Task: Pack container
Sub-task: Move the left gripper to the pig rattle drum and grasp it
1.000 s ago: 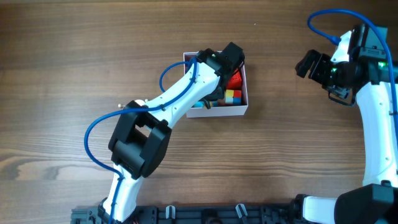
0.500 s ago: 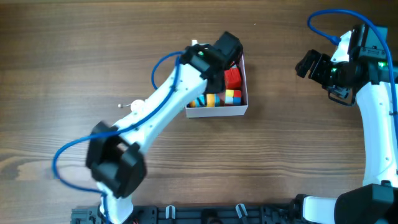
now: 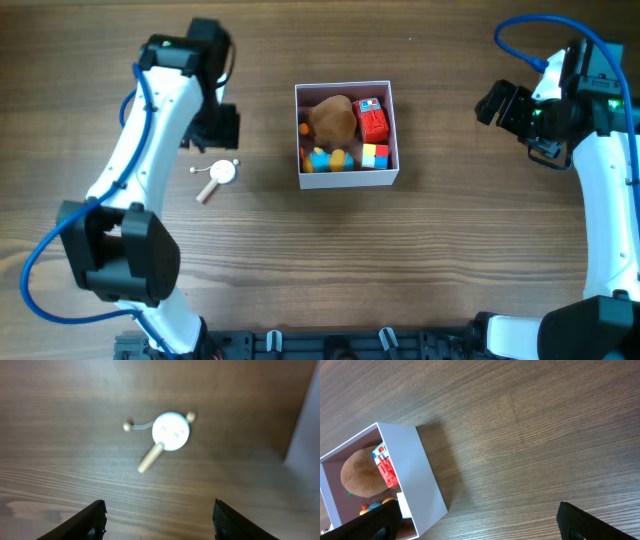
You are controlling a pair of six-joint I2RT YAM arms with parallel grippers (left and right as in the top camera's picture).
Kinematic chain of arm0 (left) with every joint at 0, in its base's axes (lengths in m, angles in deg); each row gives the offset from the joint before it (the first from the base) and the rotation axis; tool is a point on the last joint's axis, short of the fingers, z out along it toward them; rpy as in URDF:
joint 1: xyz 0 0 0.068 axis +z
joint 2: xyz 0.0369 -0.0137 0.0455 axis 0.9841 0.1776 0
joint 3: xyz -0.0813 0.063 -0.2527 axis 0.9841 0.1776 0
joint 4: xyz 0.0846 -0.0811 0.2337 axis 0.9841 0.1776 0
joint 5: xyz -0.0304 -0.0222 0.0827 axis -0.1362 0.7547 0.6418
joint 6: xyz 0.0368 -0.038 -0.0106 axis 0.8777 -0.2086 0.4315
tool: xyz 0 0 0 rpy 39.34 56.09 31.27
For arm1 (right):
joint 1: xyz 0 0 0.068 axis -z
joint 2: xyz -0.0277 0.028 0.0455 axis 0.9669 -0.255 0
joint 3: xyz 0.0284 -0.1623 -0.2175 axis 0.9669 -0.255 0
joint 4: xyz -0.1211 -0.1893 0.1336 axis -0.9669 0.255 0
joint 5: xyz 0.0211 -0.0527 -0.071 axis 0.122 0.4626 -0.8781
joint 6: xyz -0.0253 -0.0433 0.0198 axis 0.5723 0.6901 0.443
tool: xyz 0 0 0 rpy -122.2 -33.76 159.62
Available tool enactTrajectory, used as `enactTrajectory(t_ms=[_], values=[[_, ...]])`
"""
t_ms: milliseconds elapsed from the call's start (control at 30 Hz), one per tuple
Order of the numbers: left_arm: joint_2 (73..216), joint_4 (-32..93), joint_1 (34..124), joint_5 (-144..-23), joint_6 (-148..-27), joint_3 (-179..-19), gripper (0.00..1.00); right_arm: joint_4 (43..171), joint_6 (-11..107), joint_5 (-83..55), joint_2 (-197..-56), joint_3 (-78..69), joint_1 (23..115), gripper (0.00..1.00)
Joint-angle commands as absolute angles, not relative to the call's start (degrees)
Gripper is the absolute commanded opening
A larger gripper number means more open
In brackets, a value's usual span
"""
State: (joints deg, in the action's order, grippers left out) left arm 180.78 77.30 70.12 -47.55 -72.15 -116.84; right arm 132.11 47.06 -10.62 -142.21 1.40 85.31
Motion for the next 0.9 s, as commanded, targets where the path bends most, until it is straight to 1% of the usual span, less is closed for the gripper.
enactTrajectory(t_ms=[0,33,100,167,267,367,533,633,700,767,800,833,867], values=[[181.88,75.55,75.39,-52.95,-62.14,-107.96,0.61,131.85,46.64,-11.17,-142.43,1.77,85.55,1.0],[181.88,73.37,76.44,-52.93,-62.14,-105.76,0.59,131.85,46.66,-11.17,-142.43,1.77,85.55,1.0],[181.85,68.71,77.44,-52.95,-62.14,-102.0,0.49,131.85,46.64,-11.19,-142.43,1.77,85.55,1.0],[181.85,65.28,77.29,-52.93,-62.12,-98.65,0.46,131.85,46.64,-11.17,-142.43,1.77,85.55,1.0],[181.85,59.18,76.92,-52.93,-62.08,-92.99,0.47,131.85,46.66,-11.19,-142.43,1.77,85.55,1.0],[181.85,56.04,76.89,-52.88,-62.12,-89.91,0.49,131.85,46.64,-11.19,-142.43,1.77,85.55,1.0],[181.88,49.68,77.05,-51.64,-61.92,-87.13,0.54,131.85,46.64,-11.19,-142.43,1.77,85.55,1.0],[181.9,45.76,77.05,-51.61,-61.27,-85.56,0.55,131.85,46.64,-11.17,-142.43,1.77,85.55,1.0],[181.9,44.69,77.05,-51.59,-58.56,-84.38,0.52,131.85,46.64,-11.17,-142.43,1.77,85.55,1.0],[181.9,44.5,77.05,-51.66,-57.46,-83.72,0.47,131.85,46.62,-11.17,-142.43,1.77,85.55,1.0],[181.9,44.52,77.05,-51.7,-57.77,-83.72,0.41,131.85,46.64,-11.17,-142.43,1.77,85.55,1.0],[181.9,44.67,77.05,-51.72,-58.14,-83.72,0.38,131.85,46.64,-11.17,-142.43,1.77,85.55,1.0],[181.9,44.89,77.05,-51.88,-59.08,-83.72,0.3,131.85,46.64,-11.19,-142.43,1.77,85.55,1.0]])
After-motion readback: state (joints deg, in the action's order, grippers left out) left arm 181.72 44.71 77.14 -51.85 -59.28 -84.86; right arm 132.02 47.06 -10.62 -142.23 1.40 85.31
